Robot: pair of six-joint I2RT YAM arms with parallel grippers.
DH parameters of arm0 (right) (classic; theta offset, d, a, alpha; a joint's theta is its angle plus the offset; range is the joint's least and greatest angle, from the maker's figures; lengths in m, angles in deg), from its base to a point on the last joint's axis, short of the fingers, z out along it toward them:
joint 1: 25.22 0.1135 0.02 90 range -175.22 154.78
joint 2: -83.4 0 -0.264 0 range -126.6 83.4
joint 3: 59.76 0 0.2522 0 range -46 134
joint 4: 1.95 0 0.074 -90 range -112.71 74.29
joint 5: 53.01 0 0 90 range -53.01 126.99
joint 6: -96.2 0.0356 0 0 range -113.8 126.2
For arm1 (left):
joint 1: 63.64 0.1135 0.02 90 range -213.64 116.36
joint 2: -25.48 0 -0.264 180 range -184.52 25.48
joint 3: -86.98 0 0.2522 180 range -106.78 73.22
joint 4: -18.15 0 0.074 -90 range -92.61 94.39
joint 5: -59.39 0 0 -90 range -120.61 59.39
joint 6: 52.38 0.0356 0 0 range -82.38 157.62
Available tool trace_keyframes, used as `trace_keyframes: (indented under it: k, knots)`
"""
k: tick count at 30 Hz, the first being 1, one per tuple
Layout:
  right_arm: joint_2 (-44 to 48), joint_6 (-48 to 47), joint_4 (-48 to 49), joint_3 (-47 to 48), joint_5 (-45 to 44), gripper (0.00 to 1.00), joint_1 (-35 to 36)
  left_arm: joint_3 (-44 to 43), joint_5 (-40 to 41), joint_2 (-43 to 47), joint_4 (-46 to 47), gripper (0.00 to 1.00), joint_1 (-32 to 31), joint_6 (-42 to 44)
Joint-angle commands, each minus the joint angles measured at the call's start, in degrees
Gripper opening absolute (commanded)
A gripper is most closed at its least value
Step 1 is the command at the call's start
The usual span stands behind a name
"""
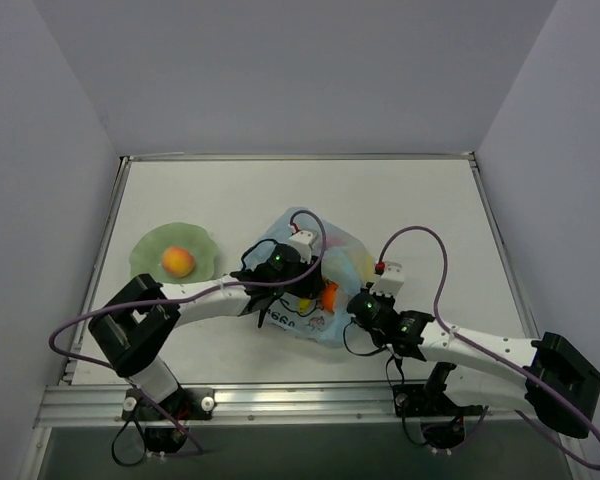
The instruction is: Take the fake fruits out of the plastic bag
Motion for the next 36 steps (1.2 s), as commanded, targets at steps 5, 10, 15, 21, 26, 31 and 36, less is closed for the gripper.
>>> trace_keyframes:
  k: [5, 10, 15, 21, 26, 31, 36]
  knots:
    - [-5.60, -8.98, 8.30, 4.78, -0.48, 0.00, -4.62, -6.52, -7.84, 8.37, -0.63, 0.09, 0.65, -1.55]
    - [-4.82, -9.42, 8.47, 5.23, -1.00, 0.00, -4.62, -11.08, -7.67, 11.09, -8.70, 0.06, 1.44, -2.43]
    - [-0.86, -7.49, 4.89, 4.78, -3.89, 0.00, -4.70, -14.70, -6.88, 13.47, -22.74, 0.03, 2.50, -1.30]
    - [0.98, -7.05, -0.31, 7.95, -7.94, 0.00, -4.62, -21.46, -4.16, 13.74, -42.06, 0.02, 2.76, 4.14]
    - [2.92, -7.84, -0.32, 8.48, -8.39, 0.00, -4.88, -26.47, -3.97, 13.65, -53.70, 0.02, 3.11, 8.72]
    - [3.71, -6.87, -2.16, 8.65, -8.56, 0.00, -5.05, -28.24, -3.91, 11.37, -64.16, 0.02, 3.29, 13.73]
    - [8.36, -7.05, -2.51, 8.04, -8.39, 0.00, -5.76, -29.38, 10.06, 13.73, -69.79, 0.02, 3.64, 14.01]
